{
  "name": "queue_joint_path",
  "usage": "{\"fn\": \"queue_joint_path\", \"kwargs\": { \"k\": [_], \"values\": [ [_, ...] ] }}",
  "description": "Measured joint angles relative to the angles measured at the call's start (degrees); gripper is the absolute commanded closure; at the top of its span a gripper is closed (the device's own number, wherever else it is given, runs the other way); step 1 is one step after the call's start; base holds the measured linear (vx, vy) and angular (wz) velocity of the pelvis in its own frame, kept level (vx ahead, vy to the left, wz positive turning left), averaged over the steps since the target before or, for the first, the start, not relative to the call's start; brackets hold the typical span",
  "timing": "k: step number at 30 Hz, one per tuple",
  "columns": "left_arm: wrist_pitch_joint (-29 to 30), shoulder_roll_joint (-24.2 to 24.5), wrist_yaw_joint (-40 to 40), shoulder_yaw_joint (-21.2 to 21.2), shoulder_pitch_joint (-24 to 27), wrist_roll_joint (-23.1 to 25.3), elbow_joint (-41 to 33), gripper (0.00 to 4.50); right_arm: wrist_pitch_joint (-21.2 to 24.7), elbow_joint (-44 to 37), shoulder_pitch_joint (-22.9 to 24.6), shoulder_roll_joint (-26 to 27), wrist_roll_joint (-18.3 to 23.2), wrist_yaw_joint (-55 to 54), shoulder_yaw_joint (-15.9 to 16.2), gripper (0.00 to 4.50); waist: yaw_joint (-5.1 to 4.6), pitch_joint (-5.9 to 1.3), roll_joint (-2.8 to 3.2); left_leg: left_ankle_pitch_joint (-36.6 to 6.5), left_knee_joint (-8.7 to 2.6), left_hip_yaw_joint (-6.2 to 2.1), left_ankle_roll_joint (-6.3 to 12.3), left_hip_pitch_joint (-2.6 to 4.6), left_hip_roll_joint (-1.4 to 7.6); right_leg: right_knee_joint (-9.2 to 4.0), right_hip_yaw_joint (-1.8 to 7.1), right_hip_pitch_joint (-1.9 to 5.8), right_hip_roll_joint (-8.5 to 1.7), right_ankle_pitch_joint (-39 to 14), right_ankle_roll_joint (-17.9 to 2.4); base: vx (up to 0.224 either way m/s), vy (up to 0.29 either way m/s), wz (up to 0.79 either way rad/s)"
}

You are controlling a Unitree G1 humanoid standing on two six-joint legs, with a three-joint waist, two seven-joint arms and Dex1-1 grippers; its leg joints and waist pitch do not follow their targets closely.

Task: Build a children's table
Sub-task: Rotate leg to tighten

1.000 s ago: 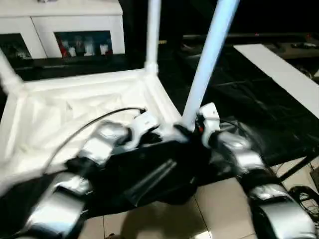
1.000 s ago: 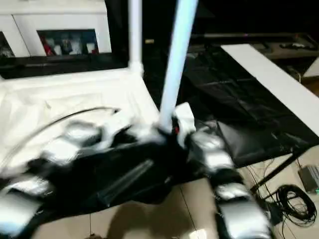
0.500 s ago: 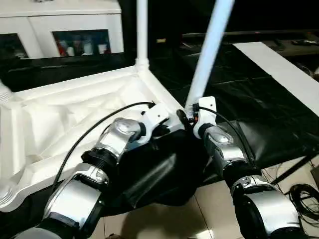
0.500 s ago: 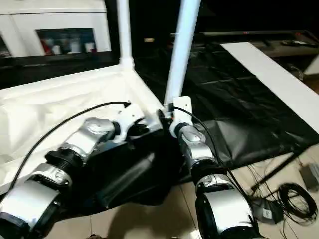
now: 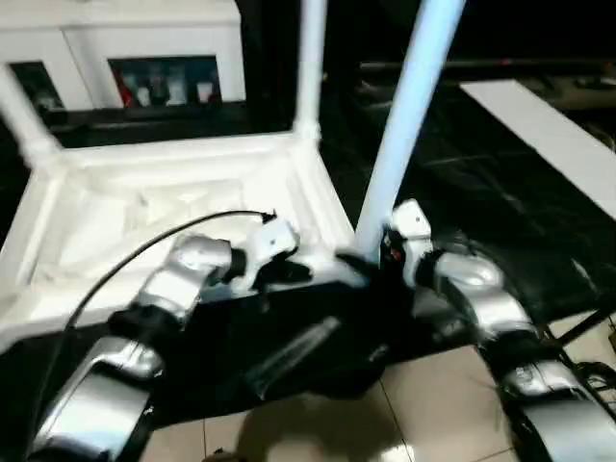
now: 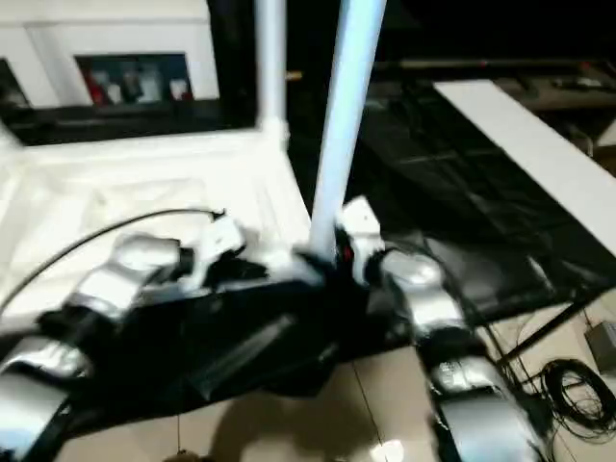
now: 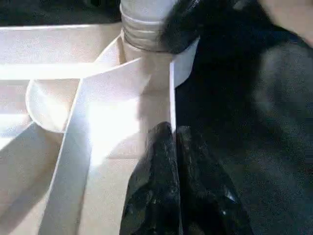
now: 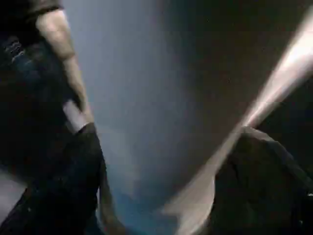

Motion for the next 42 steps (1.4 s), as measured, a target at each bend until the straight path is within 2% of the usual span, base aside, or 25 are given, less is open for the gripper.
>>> {"fn": "queue_joint_path", "kwargs": {
  "k": [4, 8, 10, 12, 20, 27, 31, 35, 40, 42],
  "values": [
    [0.0, 0.6, -3.2, -0.3, 0.9, -0.6, -1.2, 4.5, 2.7, -1.8, 0.7, -2.0, 0.8, 5.9, 1.4, 0.49, -0.06, 0.0, 0.0, 0.0, 0.1, 0.03, -0.01, 0.05, 0.01, 0.06, 0.04, 0.01, -0.01, 0.0, 0.0, 0.0, 0.0, 0.0],
    [0.0, 0.7, -3.6, -0.2, 0.9, -0.6, -1.2, 4.5, 3.0, -1.8, 0.7, -2.0, 0.7, 6.7, 1.6, 0.49, -0.13, 0.01, -0.02, 0.0, 0.09, 0.03, -0.02, 0.07, 0.02, 0.07, 0.04, 0.04, -0.01, 0.0, 0.0, 0.0, 0.0, 0.0],
    [0.0, 0.9, -3.8, -0.2, 0.9, -0.7, -1.2, 4.5, 3.0, -1.7, 0.6, -1.6, 0.7, 6.7, 1.4, 0.83, -0.24, 0.01, -0.03, 0.0, 0.09, 0.03, -0.02, 0.06, 0.02, 0.07, 0.04, 0.03, 0.0, 0.0, 0.0, 0.0, 0.0, 0.0],
    [0.0, 1.0, -4.0, -0.2, 1.0, -0.9, -1.3, 4.5, 3.8, -1.7, 0.6, -1.2, 1.0, 6.8, 1.0, 0.85, -0.28, 0.01, -0.03, 0.0, 0.08, 0.03, -0.02, 0.06, 0.03, 0.07, 0.03, 0.01, 0.0, 0.0, 0.0, 0.0, 0.0, 0.0],
    [1.2, 1.4, -4.3, 0.1, 1.6, -1.1, -2.9, 4.5, 6.5, -3.6, 1.0, -1.3, 1.9, 8.1, 1.0, 1.6, -0.27, 0.01, -0.03, 0.0, 0.04, 0.04, -0.01, 0.02, 0.03, 0.06, 0.02, -0.04, 0.0, 0.0, 0.0, 0.0, 0.0, 0.0],
    [1.4, 1.7, -4.1, 0.0, 1.9, -0.9, -2.7, 4.5, 6.0, -3.9, 2.3, 0.4, 2.2, 5.5, 0.0, 1.79, -0.49, 0.0, -0.06, 0.0, 0.09, 0.04, -0.02, 0.09, 0.03, 0.07, 0.04, 0.02, 0.0, 0.0, 0.0, 0.0, 0.0, 0.0],
    [0.6, -0.8, 4.3, 0.4, -0.7, 2.2, 1.5, 4.5, 4.0, 0.6, 1.2, 5.3, 0.4, -8.1, -2.8, 1.83, -0.97, -0.07, -0.16, 0.1, 0.16, 0.02, -0.18, 0.38, 0.02, 0.1, 0.09, 0.26, 0.0, 0.0, 0.0, 0.0, 0.0, 0.0],
    [4.1, -5.7, 15.1, 1.4, -4.9, 4.2, 7.3, 4.5, 3.7, 7.7, -3.2, 12.1, 0.3, -28.2, -7.4, 1.84, -1.79, -0.05, -0.22, 0.1, 0.28, 0.02, -0.25, 0.44, 0.0, 0.05, 0.14, 0.28, -0.04, 0.0, 0.1, 0.0, 0.0, 0.0],
    [6.6, -11.7, 26.1, 1.9, -8.8, 4.2, 13.3, 4.5, 3.1, 15.7, -9.4, 15.8, 1.5, -45.5, -12.2, 1.84, -1.69, -0.05, -0.21, 0.1, 0.24, 0.03, -0.21, 0.21, -0.06, -0.06, 0.15, 0.22, -0.06, 0.2, -0.1, 0.0, 0.0, 0.0],
    [6.5, -12.7, 27.8, 1.9, -9.7, 4.5, 14.5, 4.5, 2.3, 17.9, -11.1, 16.3, 1.6, -48.6, -12.8, 1.84, -1.63, -0.06, -0.21, 0.1, 0.18, 0.01, -0.18, 0.15, -0.06, -0.05, 0.14, 0.17, -0.05, 0.2, 0.0, 0.0, 0.0, 0.0]
  ]
}}
